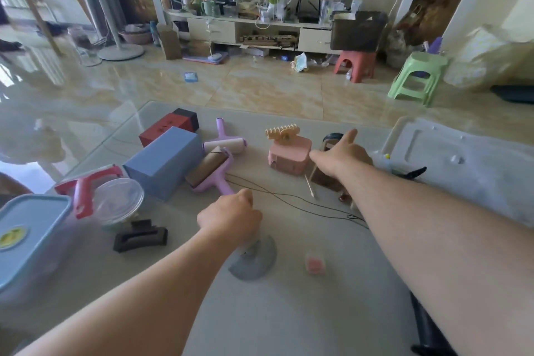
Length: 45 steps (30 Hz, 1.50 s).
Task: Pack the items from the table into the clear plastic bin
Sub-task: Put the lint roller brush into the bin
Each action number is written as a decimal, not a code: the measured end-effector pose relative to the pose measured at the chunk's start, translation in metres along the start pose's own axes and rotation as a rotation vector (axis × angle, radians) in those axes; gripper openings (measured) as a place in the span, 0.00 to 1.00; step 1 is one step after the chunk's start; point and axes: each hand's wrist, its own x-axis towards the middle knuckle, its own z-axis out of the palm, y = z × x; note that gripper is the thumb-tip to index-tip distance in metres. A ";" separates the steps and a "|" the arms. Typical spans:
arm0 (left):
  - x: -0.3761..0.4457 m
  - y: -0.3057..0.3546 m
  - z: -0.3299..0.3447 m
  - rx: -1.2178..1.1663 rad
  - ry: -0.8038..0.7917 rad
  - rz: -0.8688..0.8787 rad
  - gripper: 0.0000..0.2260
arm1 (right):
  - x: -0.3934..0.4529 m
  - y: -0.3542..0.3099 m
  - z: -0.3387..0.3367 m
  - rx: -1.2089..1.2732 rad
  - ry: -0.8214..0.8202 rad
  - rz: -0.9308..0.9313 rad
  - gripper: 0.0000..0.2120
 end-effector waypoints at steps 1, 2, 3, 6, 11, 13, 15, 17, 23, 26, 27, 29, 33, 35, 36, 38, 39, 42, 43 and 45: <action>0.000 -0.003 -0.001 -0.013 -0.014 -0.010 0.07 | -0.006 -0.002 -0.011 0.025 0.000 -0.016 0.56; -0.001 -0.005 -0.002 -0.019 -0.027 -0.011 0.08 | -0.012 -0.003 -0.026 0.047 0.001 -0.042 0.56; -0.003 -0.005 -0.002 -0.019 -0.032 -0.003 0.09 | -0.021 -0.002 -0.043 0.071 0.002 -0.079 0.55; -0.007 -0.007 -0.005 -0.051 0.009 -0.002 0.10 | -0.051 0.011 -0.096 0.103 0.036 -0.240 0.55; -0.031 0.017 -0.030 -0.273 0.325 0.004 0.14 | -0.103 0.078 -0.171 -0.094 0.139 -0.487 0.58; -0.057 0.046 -0.041 -0.274 0.436 0.191 0.14 | -0.115 0.113 -0.195 -0.103 0.202 -0.487 0.58; -0.083 0.078 -0.046 -0.218 0.430 0.444 0.20 | -0.121 0.148 -0.218 -0.072 0.267 -0.468 0.55; -0.111 0.110 -0.048 -0.111 0.416 0.683 0.27 | -0.127 0.182 -0.240 -0.011 0.290 -0.410 0.52; -0.187 0.216 -0.069 -0.213 0.411 1.021 0.35 | -0.143 0.274 -0.260 0.022 0.066 -0.263 0.26; -0.200 0.267 -0.065 -0.199 0.281 1.118 0.34 | -0.140 0.309 -0.255 -0.168 -0.246 -0.269 0.29; -0.202 0.283 -0.060 -0.179 0.251 1.124 0.34 | -0.140 0.316 -0.252 -0.240 -0.333 -0.270 0.28; -0.208 0.312 -0.048 -0.109 0.195 1.094 0.33 | -0.140 0.325 -0.248 -0.310 -0.470 -0.266 0.26; -0.214 0.350 -0.024 -0.035 0.052 1.002 0.32 | -0.138 0.334 -0.243 -0.368 -0.522 -0.349 0.34; -0.215 0.352 -0.011 -0.014 -0.013 0.984 0.31 | -0.135 0.339 -0.241 -0.400 -0.502 -0.409 0.36; -0.215 0.350 -0.005 0.011 -0.030 0.981 0.31 | -0.133 0.342 -0.241 -0.394 -0.499 -0.410 0.36; -0.213 0.344 0.005 0.061 -0.033 0.972 0.30 | -0.129 0.347 -0.240 -0.405 -0.491 -0.383 0.33; -0.211 0.342 0.007 0.074 -0.032 0.962 0.28 | -0.128 0.349 -0.240 -0.433 -0.486 -0.377 0.32; -0.209 0.346 0.011 0.098 -0.076 0.991 0.29 | -0.126 0.356 -0.236 -0.441 -0.502 -0.376 0.36; -0.208 0.346 0.013 0.076 -0.096 0.996 0.31 | -0.126 0.359 -0.237 -0.397 -0.503 -0.386 0.37; -0.207 0.346 0.014 0.077 -0.118 0.993 0.33 | -0.123 0.368 -0.237 -0.223 -0.485 -0.391 0.37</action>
